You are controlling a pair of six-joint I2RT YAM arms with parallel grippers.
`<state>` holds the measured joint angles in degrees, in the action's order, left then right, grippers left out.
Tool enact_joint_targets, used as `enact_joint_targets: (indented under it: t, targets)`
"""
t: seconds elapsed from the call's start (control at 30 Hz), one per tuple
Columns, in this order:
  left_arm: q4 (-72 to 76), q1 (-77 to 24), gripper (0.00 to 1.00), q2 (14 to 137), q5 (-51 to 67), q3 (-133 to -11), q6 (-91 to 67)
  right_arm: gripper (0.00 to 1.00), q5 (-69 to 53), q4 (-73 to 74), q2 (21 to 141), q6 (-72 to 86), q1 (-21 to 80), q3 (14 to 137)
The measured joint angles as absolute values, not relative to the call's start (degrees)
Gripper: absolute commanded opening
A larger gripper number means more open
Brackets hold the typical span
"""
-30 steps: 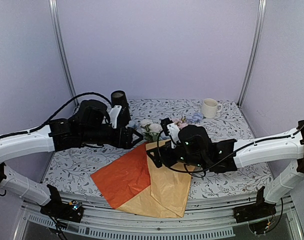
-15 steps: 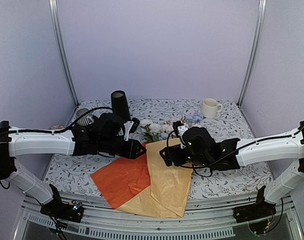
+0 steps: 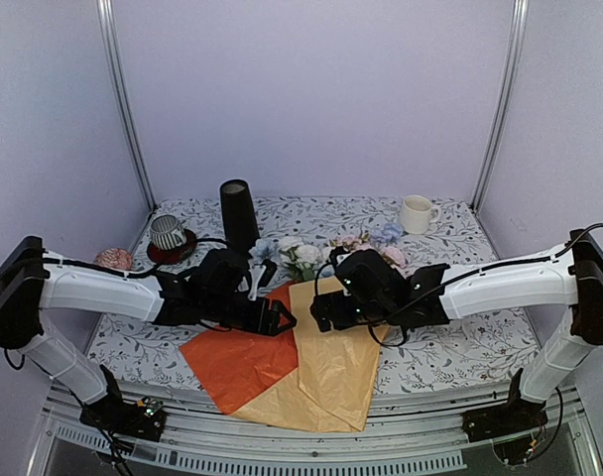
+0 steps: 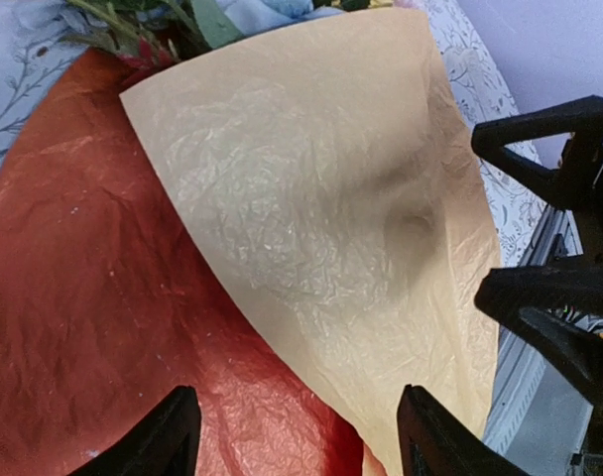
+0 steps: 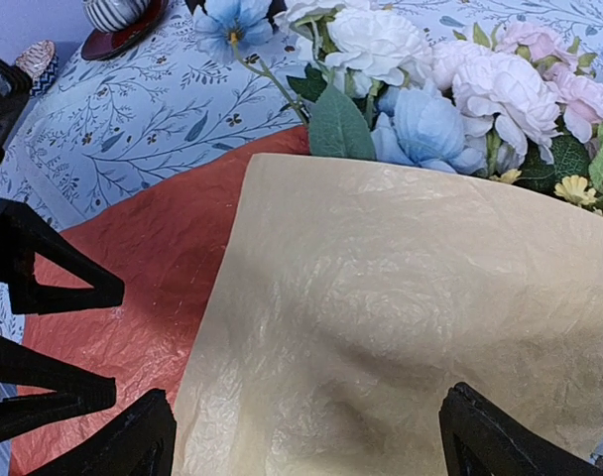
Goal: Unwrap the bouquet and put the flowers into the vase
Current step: Unfold the two-thirds folded wrapping paper from the folded wrapping paper.
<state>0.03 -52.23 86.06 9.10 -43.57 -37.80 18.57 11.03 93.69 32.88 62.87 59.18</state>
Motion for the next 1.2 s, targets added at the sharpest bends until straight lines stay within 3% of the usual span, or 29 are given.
enact_joint_targets:
  t: [0.13, 0.4, 0.7, 0.83, 0.93, 1.2]
  targets:
    - [4.95, -51.81, 0.46, 89.73, 12.40, -43.11, -39.31, 0.95, 18.94, 11.77, 91.50, 33.76, 61.63, 57.74]
    - [9.37, -51.22, 0.47, 96.99, 16.21, -43.13, -42.06, 0.95, 19.70, 12.23, 86.59, 34.79, 60.20, 53.84]
    - [14.90, -51.09, 0.35, 99.11, 20.69, -43.13, -44.66, 0.95, 20.21, 12.21, 84.75, 35.51, 59.00, 50.19]
    - [17.65, -51.09, 0.19, 100.84, 23.14, -43.13, -45.60, 0.95, 20.27, 12.14, 84.16, 36.21, 58.54, 49.36]
    - [17.87, -51.09, 0.00, 101.41, 23.62, -43.16, -46.17, 0.95, 20.29, 12.03, 82.78, 36.60, 58.30, 48.64]
    - [16.32, -51.66, 0.00, 97.43, 21.43, -43.24, -45.60, 0.95, 20.73, 12.08, 79.48, 37.12, 57.52, 47.00]
